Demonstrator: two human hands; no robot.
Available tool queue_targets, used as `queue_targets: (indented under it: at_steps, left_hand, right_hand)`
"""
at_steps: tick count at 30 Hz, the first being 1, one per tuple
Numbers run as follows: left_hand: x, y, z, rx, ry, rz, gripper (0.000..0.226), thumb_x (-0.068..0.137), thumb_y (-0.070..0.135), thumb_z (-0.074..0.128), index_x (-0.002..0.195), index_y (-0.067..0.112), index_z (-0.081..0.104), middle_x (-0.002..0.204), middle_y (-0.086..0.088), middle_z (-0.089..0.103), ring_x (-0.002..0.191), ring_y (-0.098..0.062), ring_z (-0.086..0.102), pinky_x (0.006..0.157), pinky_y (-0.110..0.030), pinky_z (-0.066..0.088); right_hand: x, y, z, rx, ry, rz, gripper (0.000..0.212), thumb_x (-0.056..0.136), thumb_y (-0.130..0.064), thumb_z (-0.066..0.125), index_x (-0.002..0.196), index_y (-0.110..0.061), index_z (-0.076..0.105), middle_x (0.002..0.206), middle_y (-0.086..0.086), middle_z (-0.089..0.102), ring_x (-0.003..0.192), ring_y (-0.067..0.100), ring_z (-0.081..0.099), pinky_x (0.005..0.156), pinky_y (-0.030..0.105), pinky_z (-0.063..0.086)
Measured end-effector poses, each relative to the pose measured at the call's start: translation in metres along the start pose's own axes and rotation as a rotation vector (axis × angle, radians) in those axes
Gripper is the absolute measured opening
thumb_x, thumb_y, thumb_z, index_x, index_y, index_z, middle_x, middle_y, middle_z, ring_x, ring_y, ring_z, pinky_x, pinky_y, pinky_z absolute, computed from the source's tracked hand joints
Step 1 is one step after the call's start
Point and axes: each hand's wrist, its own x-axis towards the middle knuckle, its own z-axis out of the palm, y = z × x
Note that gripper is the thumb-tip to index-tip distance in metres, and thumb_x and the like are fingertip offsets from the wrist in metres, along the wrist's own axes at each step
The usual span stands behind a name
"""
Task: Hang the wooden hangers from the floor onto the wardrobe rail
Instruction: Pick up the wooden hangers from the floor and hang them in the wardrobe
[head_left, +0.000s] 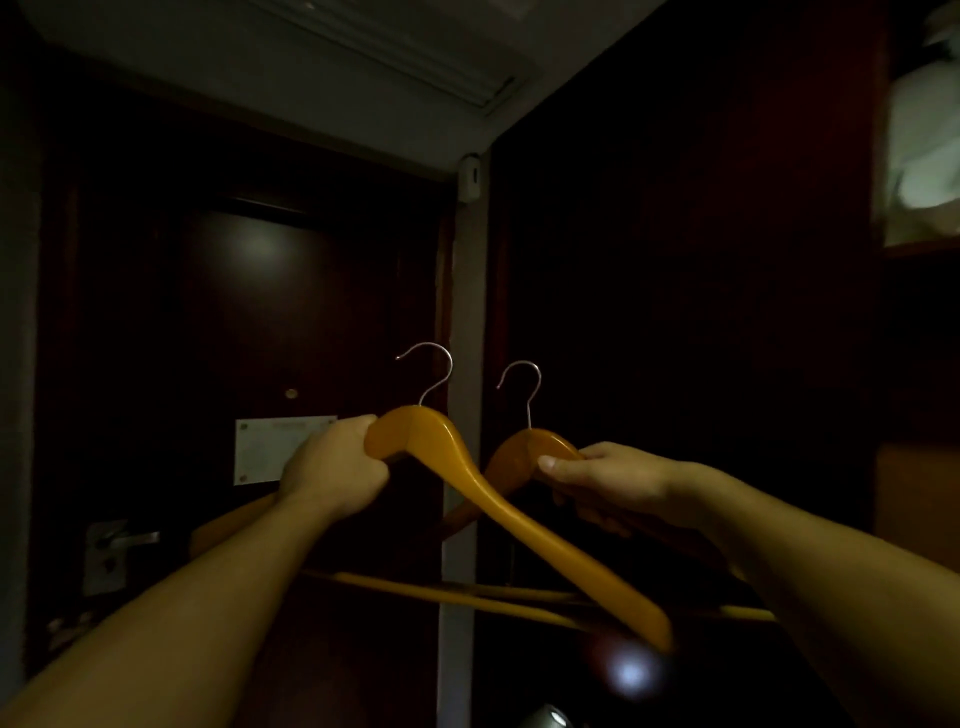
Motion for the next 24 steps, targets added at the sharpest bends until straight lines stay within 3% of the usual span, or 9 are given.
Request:
queue_targets:
  at_steps: [5,10,14,17,20,24]
  left_hand:
    - [-0.004,0.040,0.028,-0.095,-0.061,0.089,0.016,0.079,0.005,0.059,0.078,0.021,0.060,0.072,-0.006,0.063,0.068,-0.027,0.063,0.071,-0.042,0.053]
    - [-0.020,0.106,0.064,-0.171,-0.105,0.199,0.016,0.071,0.006,0.059,0.075,0.021,0.060,0.069,-0.003,0.065,0.064,-0.024,0.063,0.062,-0.036,0.052]
    - [-0.039,0.164,0.097,-0.286,-0.204,0.297,0.014,0.076,0.004,0.059,0.074,0.017,0.057,0.070,-0.005,0.064,0.064,-0.024,0.062,0.059,-0.033,0.045]
    - [-0.056,0.205,0.126,-0.333,-0.229,0.341,0.014,0.077,0.005,0.061,0.074,0.017,0.057,0.071,-0.009,0.065,0.063,-0.027,0.064,0.062,-0.041,0.053]
    - [-0.076,0.248,0.154,-0.344,-0.237,0.370,0.015,0.076,0.006,0.065,0.073,0.020,0.058,0.069,-0.006,0.065,0.061,-0.024,0.065,0.066,-0.045,0.059]
    - [-0.096,0.300,0.184,-0.354,-0.296,0.395,0.018,0.078,0.008,0.068,0.075,0.023,0.059,0.071,-0.002,0.066,0.064,-0.021,0.066,0.069,-0.043,0.059]
  right_hand:
    - [-0.059,0.021,-0.031,0.040,0.065,0.065,0.046,0.095,-0.057,0.049,0.093,-0.013,0.063,0.064,-0.001,0.054,0.053,0.012,0.048,0.053,0.026,0.039]
    - [-0.131,0.051,-0.071,0.029,0.216,0.187,0.046,0.094,-0.058,0.052,0.093,-0.013,0.063,0.062,-0.002,0.054,0.051,0.011,0.047,0.050,0.024,0.038]
    - [-0.190,0.068,-0.106,0.001,0.311,0.290,0.037,0.093,-0.048,0.061,0.092,-0.012,0.059,0.066,-0.001,0.052,0.051,0.009,0.047,0.048,0.022,0.038]
    - [-0.228,0.084,-0.130,-0.074,0.379,0.368,0.031,0.088,-0.032,0.073,0.106,-0.009,0.063,0.077,0.003,0.058,0.064,0.014,0.054,0.059,0.026,0.043]
    - [-0.263,0.106,-0.151,-0.164,0.445,0.429,0.022,0.086,-0.020,0.074,0.104,-0.013,0.062,0.091,0.008,0.064,0.078,0.019,0.061,0.069,0.029,0.049]
    - [-0.310,0.130,-0.177,-0.292,0.556,0.503,0.040,0.084,-0.019,0.076,0.118,-0.015,0.056,0.102,0.001,0.061,0.087,0.014,0.061,0.069,0.025,0.049]
